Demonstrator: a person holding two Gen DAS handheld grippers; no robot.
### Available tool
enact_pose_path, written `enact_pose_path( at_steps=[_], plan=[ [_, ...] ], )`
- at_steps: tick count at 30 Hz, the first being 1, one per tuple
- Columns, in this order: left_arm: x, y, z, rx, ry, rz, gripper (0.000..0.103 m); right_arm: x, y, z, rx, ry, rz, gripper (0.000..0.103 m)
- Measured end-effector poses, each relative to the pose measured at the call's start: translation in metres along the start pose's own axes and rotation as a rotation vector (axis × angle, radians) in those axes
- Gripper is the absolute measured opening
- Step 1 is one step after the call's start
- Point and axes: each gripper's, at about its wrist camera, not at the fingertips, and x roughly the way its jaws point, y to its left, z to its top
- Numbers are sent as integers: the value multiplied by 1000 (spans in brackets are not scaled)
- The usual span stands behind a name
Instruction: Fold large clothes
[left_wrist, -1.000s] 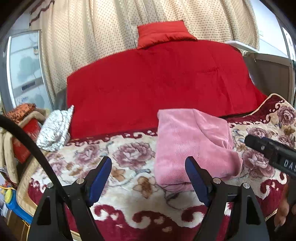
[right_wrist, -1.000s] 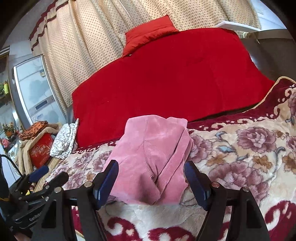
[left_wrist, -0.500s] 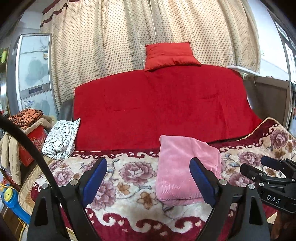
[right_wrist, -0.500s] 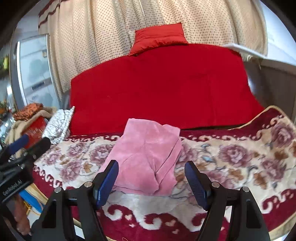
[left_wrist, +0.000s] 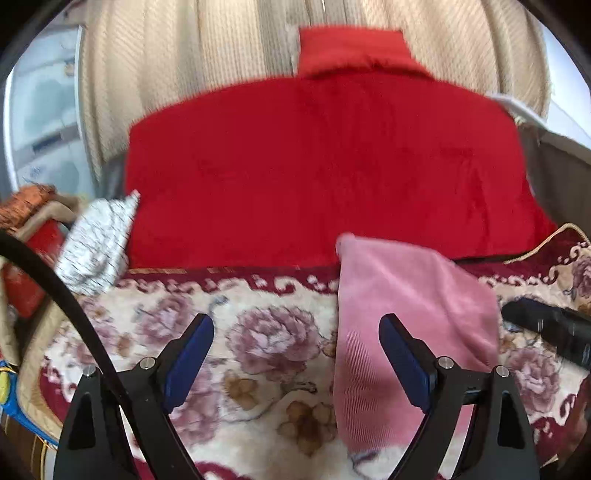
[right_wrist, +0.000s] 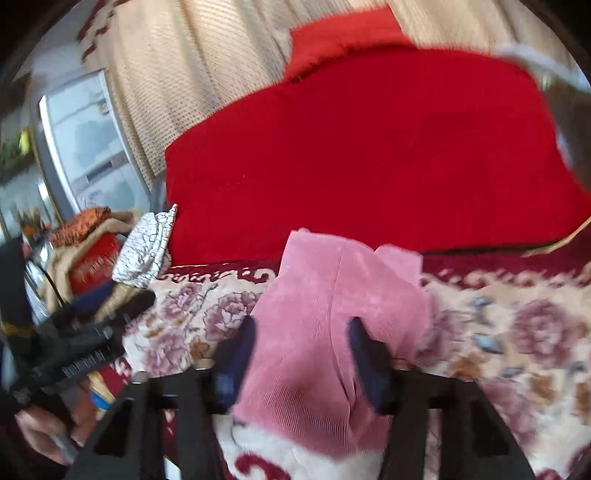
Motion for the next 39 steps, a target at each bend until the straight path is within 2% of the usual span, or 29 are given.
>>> enact_pose_path(
  at_steps=[2,7,9,10,12,15,17,21,26,28,32,37,39],
  plan=[
    [28,0,-6,-13,39,-7,91,25,-17,8,57,21,24,40],
    [70,-6,-28,6,96,-46,91,86,-47,16,150,113,14,40],
    [87,-14,-40,41,133,-39,91,117,-61,14,175,213,-16,38],
    [94,-17,-46,46,144,-37,91,128,-67,12,192,237,-3,38],
    [95,-16,-49,23,137,-50,91,135,-75,13,206,216,22,38],
    [87,-12,-48,37,118,-59,91,128,-64,16,153,202,-12,38],
    [80,-9,-53,43,107,-40,91,114,-55,14,109,171,-23,38],
    [67,-1,-56,24,94,-65,91,79,-44,11,100,118,22,40],
    [50,-7,-65,109,80,-21,91,52,-21,1,66,106,58,40],
    [52,-11,-70,129,106,-18,91,51,-17,-6,61,118,54,40],
    [56,-8,-72,111,129,-23,91,82,-22,-30,102,244,5,40],
    [55,-2,-64,46,123,-58,91,81,-29,-24,113,215,27,40],
    [53,-1,-59,25,101,-77,91,76,-27,-26,95,195,4,40]
  ],
)
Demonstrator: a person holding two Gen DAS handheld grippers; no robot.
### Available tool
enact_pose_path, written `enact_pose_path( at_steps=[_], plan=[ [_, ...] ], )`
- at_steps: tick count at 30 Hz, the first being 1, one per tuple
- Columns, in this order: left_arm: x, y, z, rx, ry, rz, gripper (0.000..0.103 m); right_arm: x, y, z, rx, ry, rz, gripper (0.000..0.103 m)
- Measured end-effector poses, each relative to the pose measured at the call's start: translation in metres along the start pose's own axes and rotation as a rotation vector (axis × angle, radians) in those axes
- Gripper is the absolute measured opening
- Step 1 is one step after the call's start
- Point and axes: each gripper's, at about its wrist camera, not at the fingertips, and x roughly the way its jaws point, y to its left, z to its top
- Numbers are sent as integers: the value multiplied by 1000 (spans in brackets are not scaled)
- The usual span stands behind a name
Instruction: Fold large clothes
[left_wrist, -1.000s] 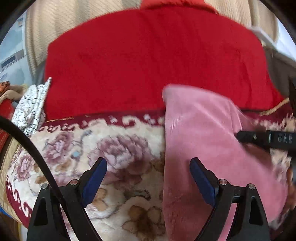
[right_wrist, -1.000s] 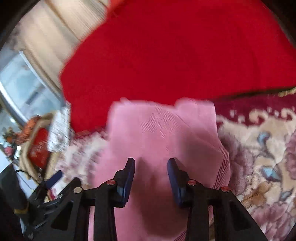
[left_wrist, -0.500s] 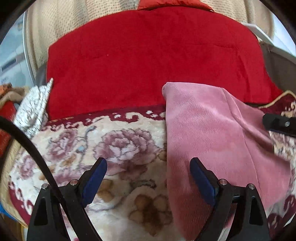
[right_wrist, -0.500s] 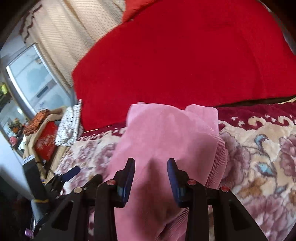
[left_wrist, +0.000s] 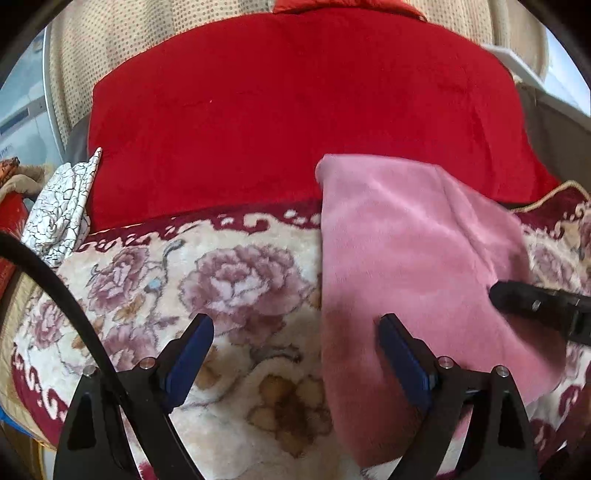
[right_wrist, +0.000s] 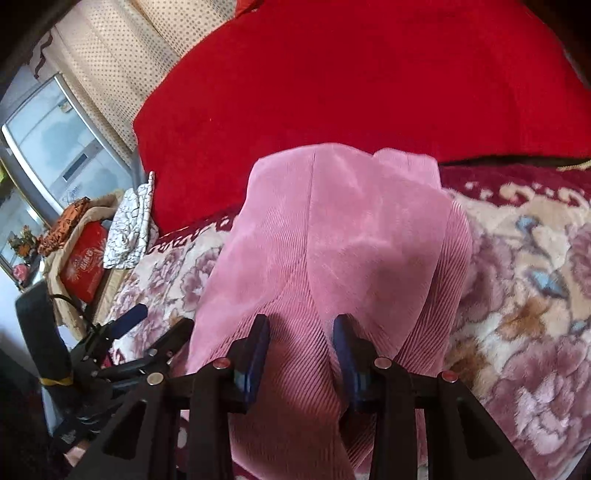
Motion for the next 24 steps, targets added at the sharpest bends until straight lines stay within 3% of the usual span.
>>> enact_pose_path(
  at_steps=[3,6,8,12,24],
  plan=[
    [-5,0,6,-19,-46,-4,91,-11,13,2,-71,-48,-76,40],
    [-8,-1,12,-36,-82,-9,91,-25,27,3,-159,-150,-235,41],
    [-8,-3,15,-40,-100,-11,91,-31,32,3,-202,-194,-317,52],
    [-8,-9,18,-41,-115,-18,91,-29,26,2,-233,-202,-418,53],
    [-3,-27,19,-7,-117,-28,91,-38,19,1,-249,-229,-461,53]
  ],
)
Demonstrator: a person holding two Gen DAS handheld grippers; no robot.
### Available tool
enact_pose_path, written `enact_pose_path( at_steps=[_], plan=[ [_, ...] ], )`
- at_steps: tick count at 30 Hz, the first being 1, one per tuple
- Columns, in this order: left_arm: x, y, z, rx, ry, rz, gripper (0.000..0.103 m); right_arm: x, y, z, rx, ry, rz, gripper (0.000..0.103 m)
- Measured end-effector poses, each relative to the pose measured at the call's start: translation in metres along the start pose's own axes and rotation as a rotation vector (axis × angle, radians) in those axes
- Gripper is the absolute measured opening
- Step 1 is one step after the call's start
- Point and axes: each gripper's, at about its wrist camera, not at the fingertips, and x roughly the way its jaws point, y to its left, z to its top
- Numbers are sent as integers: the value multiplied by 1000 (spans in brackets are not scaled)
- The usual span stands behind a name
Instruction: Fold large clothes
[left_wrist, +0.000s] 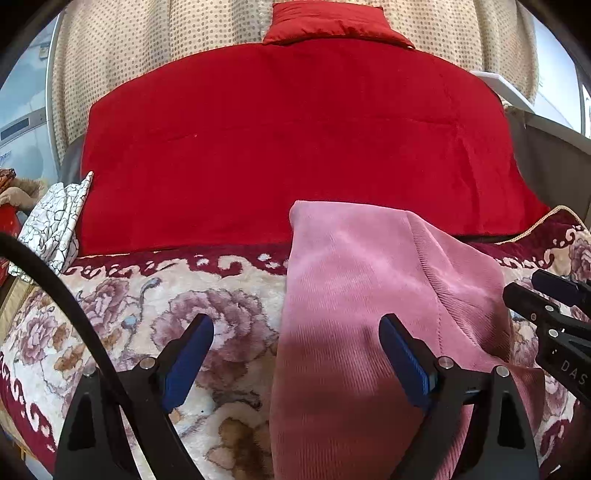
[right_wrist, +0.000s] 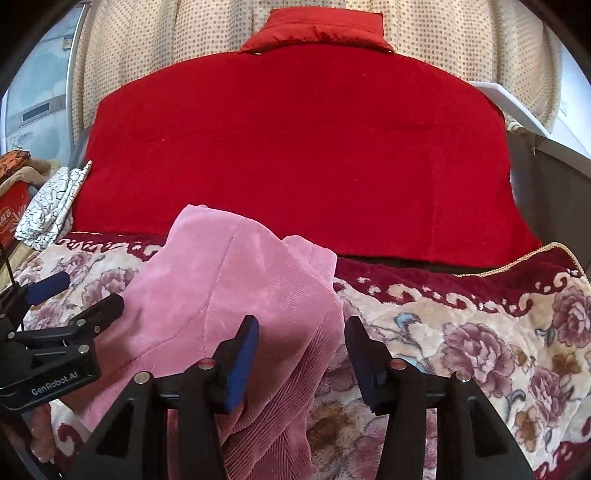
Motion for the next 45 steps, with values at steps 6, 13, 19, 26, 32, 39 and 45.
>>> enact_pose_path(
  at_steps=[6,13,19,26,32,39,45],
  plan=[
    [0,6,0,-4,5,-1,91,4,2,1,-2,5,-1,53],
    [11,18,-3,24,104,-77,91,18,-23,-1,156,93,177,53],
    [18,28,-7,3,170,-192,91,56,-65,-16,455,243,447,64],
    [20,18,-12,32,195,-235,91,72,-77,-22,566,259,531,67],
    [22,10,-13,55,199,-255,91,87,-67,-15,525,235,464,37],
    [16,13,-6,29,144,-287,91,80,-41,22,354,115,408,25],
    [40,-1,-13,0,209,-279,91,121,-19,12,233,177,318,30]
  ],
)
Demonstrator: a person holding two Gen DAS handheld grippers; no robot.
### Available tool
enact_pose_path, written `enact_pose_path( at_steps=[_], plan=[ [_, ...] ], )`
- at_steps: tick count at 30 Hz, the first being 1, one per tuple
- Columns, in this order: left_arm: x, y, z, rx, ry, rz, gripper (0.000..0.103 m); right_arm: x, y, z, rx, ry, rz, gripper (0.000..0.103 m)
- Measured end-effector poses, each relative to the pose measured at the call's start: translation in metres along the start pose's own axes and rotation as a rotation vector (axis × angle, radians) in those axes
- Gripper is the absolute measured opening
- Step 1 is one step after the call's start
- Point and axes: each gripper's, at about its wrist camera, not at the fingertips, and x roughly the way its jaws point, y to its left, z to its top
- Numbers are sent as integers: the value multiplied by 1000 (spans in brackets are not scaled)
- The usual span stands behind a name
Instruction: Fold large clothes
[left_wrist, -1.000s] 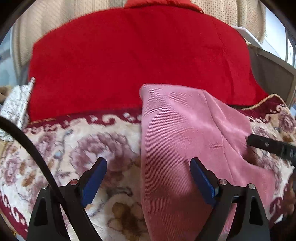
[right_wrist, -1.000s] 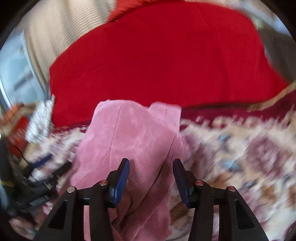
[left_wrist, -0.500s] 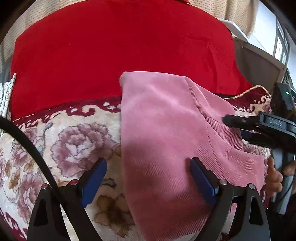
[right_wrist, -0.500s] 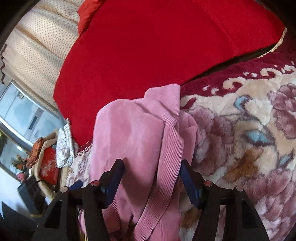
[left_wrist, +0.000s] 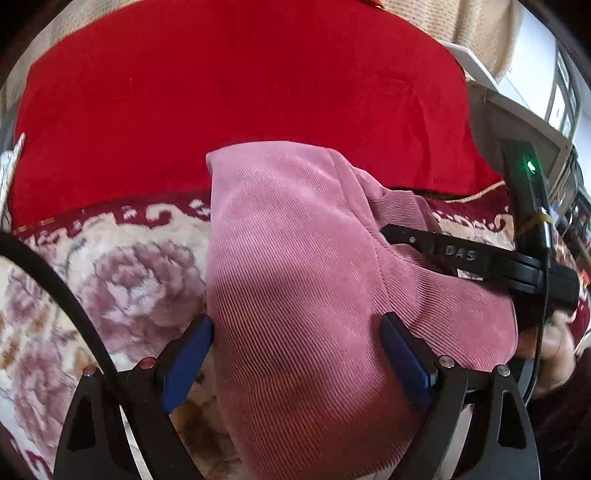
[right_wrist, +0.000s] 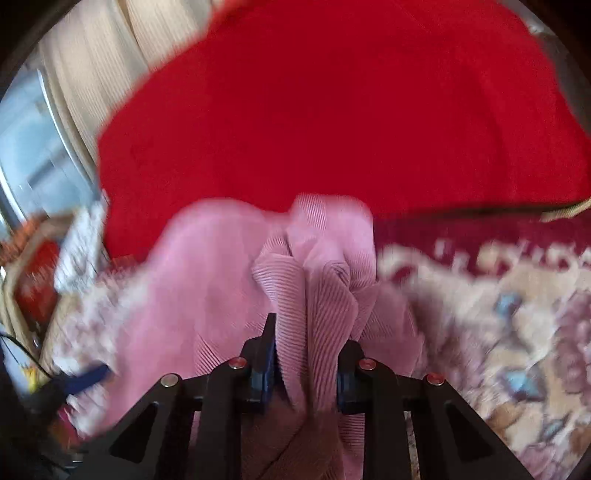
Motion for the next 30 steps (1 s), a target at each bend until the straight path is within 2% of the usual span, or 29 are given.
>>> enact_pose_path(
  at_steps=[2,4,5,6,11,14,15,18,19,22,25,30],
  plan=[
    [-4,2,1,-6,-3,-7,91,-7,-11,3,74,7,52,34],
    [-9,4,-1,-6,-23,27,91,-16,-17,6,111,24,85,51],
    [-12,3,-2,-1,-35,49,91,-23,-21,6,133,25,93,67],
    [-16,2,-3,11,-49,70,91,-31,-23,4,148,15,86,68],
    [-33,-1,-4,44,-102,130,91,-85,-9,-3,98,-84,113,68],
    [-38,0,-5,50,-109,146,91,-101,12,-11,35,-84,142,65],
    [-39,0,-5,53,-112,154,91,-105,18,-14,14,-82,137,60],
    [-44,2,-8,58,-121,183,91,-103,36,-20,-40,-57,133,46],
    [-45,2,-8,60,-123,189,91,-102,39,-23,-48,-49,127,45],
    [-46,4,-11,71,-126,224,91,-86,40,-31,-69,-1,70,42],
    [-40,6,-13,76,-105,254,91,-52,30,-40,-50,92,18,43],
    [-34,6,-15,82,-83,263,91,-59,31,-37,-49,76,16,42]
  ],
)
